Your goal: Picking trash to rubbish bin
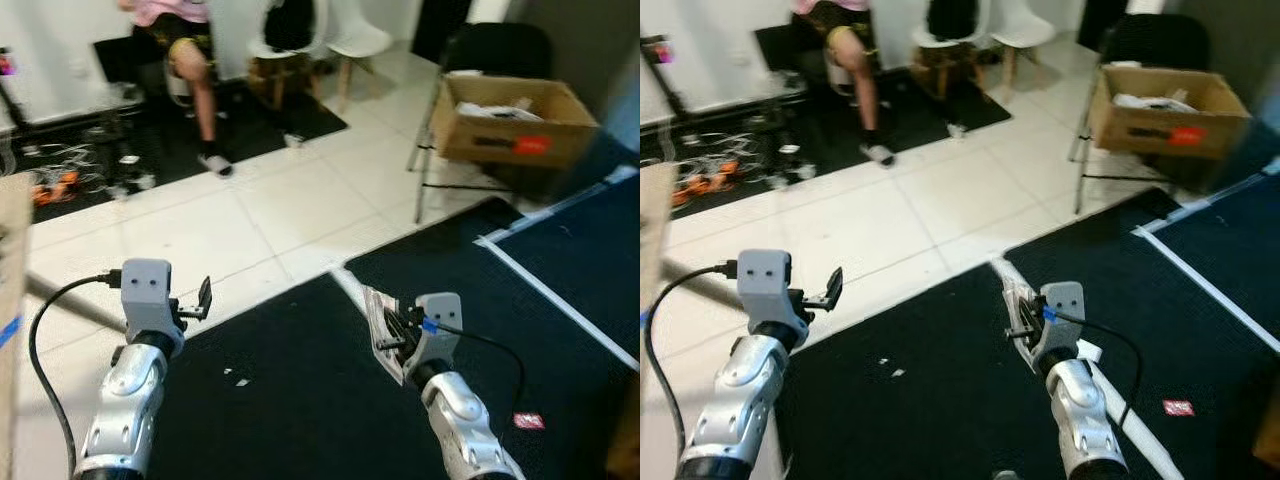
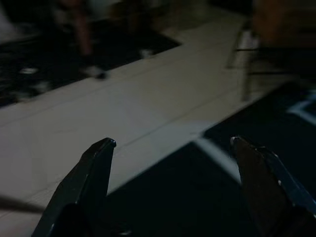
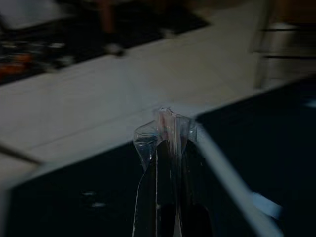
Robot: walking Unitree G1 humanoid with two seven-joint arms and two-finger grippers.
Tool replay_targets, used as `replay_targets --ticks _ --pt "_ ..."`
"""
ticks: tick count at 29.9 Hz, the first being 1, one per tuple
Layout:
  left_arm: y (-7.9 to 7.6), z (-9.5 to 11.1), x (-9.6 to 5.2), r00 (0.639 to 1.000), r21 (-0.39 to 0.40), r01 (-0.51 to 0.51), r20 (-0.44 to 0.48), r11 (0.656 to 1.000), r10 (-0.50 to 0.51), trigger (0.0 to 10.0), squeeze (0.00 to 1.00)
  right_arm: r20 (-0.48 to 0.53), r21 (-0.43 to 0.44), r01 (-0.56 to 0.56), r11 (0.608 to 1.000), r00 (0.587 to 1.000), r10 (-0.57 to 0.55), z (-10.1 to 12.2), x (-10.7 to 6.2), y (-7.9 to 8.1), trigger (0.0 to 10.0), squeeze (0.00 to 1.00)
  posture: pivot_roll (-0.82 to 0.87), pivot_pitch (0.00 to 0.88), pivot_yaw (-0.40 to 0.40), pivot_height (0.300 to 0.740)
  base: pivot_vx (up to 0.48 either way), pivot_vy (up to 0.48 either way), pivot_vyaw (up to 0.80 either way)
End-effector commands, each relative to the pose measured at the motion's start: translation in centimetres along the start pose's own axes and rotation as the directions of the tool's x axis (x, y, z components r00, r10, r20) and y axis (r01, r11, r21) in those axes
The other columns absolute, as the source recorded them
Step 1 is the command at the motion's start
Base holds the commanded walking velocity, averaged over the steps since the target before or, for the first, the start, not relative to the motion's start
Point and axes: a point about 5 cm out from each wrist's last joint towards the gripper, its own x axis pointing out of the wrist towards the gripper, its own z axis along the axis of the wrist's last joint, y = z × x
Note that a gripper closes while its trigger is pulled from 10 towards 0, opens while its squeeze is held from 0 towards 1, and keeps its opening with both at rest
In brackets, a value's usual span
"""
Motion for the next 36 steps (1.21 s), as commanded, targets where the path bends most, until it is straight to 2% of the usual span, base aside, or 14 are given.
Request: replay_targets --ticks 1,7,16,18,32,34,36 --pt "0.0 -0.6 -0.5 1.0 -0.002 -0.006 -0.016 1.0 0.006 10.0 0.0 -0.012 0.01 0.005 1.0 1.0 -0.005 -0.4 -0.1 0.1 10.0 0.0 0.06 0.108 0.013 0.74 0.0 0.0 -0.8" --pt "-0.9 -1.0 -0.9 1.0 0.005 0.016 -0.026 1.0 -0.016 10.0 0.0 -0.009 0.012 0.004 1.0 1.0 -0.004 -0.1 0.1 -0.3 10.0 0.0 0.05 0.113 0.006 0.74 0.0 0.0 -0.8" --pt "-1.0 -1.7 -1.6 0.999 -0.03 -0.013 -0.048 0.999 0.012 10.0 0.0 -0.019 0.014 -0.027 1.0 0.999 0.028 -0.1 0.2 -0.4 10.0 0.0 0.05 0.113 -0.009 0.74 0.0 0.0 -0.8" --pt "-1.1 -1.8 -1.8 0.999 -0.013 -0.009 -0.044 1.0 0.008 10.0 0.0 -0.024 0.013 -0.027 1.0 0.999 0.027 -0.1 0.3 -0.6 10.0 0.0 0.05 0.11 -0.015 0.74 0.0 0.0 -0.8" --pt "-1.0 -1.8 -1.6 0.999 -0.009 -0.011 -0.053 1.0 0.011 10.0 0.0 -0.029 0.048 0.004 0.999 1.0 -0.003 0.1 0.5 -1.7 10.0 0.0 0.05 0.096 -0.023 0.74 0.0 0.0 -0.8" --pt "-1.2 -1.8 -1.5 0.999 -0.028 -0.003 -0.046 1.0 0.002 10.0 0.0 -0.044 0.091 0.016 0.996 0.999 -0.012 -0.1 0.4 -1.9 10.0 0.0 0.04 0.093 -0.022 0.74 0.0 0.0 -0.26" --pt "-1.4 -1.8 -1.5 0.999 -0.041 0.003 -0.044 0.999 -0.005 10.0 0.0 -0.051 0.098 0.014 0.995 0.999 -0.009 -0.2 0.4 -1.9 10.0 0.0 0.04 0.093 -0.022 0.74 0.0 0.0 0.0"
